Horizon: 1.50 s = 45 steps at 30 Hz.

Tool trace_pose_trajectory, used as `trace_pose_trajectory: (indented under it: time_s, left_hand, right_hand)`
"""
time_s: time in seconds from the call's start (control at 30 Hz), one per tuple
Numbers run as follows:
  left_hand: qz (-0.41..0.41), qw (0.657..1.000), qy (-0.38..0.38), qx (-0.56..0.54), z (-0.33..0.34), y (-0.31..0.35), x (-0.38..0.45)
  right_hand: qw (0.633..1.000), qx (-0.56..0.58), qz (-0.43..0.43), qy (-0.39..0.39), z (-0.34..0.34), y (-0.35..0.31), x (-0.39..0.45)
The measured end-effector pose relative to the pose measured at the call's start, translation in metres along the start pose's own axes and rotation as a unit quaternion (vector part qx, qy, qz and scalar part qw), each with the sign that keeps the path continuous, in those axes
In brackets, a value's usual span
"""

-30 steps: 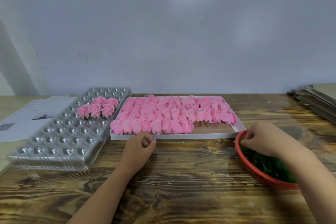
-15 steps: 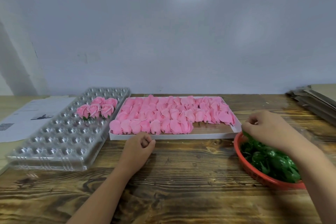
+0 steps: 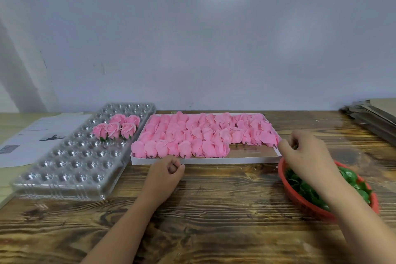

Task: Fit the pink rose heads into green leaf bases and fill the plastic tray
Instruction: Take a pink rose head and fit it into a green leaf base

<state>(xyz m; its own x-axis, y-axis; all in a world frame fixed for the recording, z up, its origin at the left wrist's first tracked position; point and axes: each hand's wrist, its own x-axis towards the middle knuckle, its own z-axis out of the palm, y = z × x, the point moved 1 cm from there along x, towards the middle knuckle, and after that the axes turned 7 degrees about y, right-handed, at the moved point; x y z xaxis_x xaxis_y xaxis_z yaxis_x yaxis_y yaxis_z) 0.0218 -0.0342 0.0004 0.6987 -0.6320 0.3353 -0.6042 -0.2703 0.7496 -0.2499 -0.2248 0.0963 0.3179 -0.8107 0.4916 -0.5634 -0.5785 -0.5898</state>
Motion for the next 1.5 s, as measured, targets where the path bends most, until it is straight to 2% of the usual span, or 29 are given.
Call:
trace_pose_trajectory:
  time_s: [0.67, 0.83, 0.93, 1.13, 1.33, 1.43, 1.5]
  left_hand:
    - [-0.002, 1.0, 0.005, -0.001, -0.001, 0.001, 0.0]
    - [-0.003, 1.0, 0.003, 0.001, -0.001, 0.001, 0.0]
    - [-0.003, 1.0, 0.002, 0.002, -0.001, 0.001, 0.0]
    - [0.002, 1.0, 0.007, 0.003, -0.001, 0.001, 0.0]
    - [0.001, 1.0, 0.005, -0.003, 0.0, 0.001, 0.0]
    - [-0.004, 1.0, 0.006, -0.013, 0.0, 0.001, 0.0]
    - [-0.006, 1.0, 0.005, -0.018, 0.0, 0.002, 0.0]
  right_hand:
    - [0.997, 0.007, -0.06, -0.045, 0.018, -0.001, -0.012]
    - [0.993, -0.088, -0.063, -0.054, 0.017, 0.008, -0.009]
    - [0.984, -0.151, -0.033, -0.091, 0.017, 0.015, -0.007]
    - [0.973, -0.204, -0.016, -0.103, 0.014, 0.015, -0.005]
    - [0.987, -0.155, -0.04, -0.03, 0.018, -0.004, -0.002]
    - [0.996, -0.078, -0.043, 0.0, 0.033, -0.02, 0.005]
    - [0.999, -0.028, -0.031, -0.005, 0.052, -0.03, 0.007]
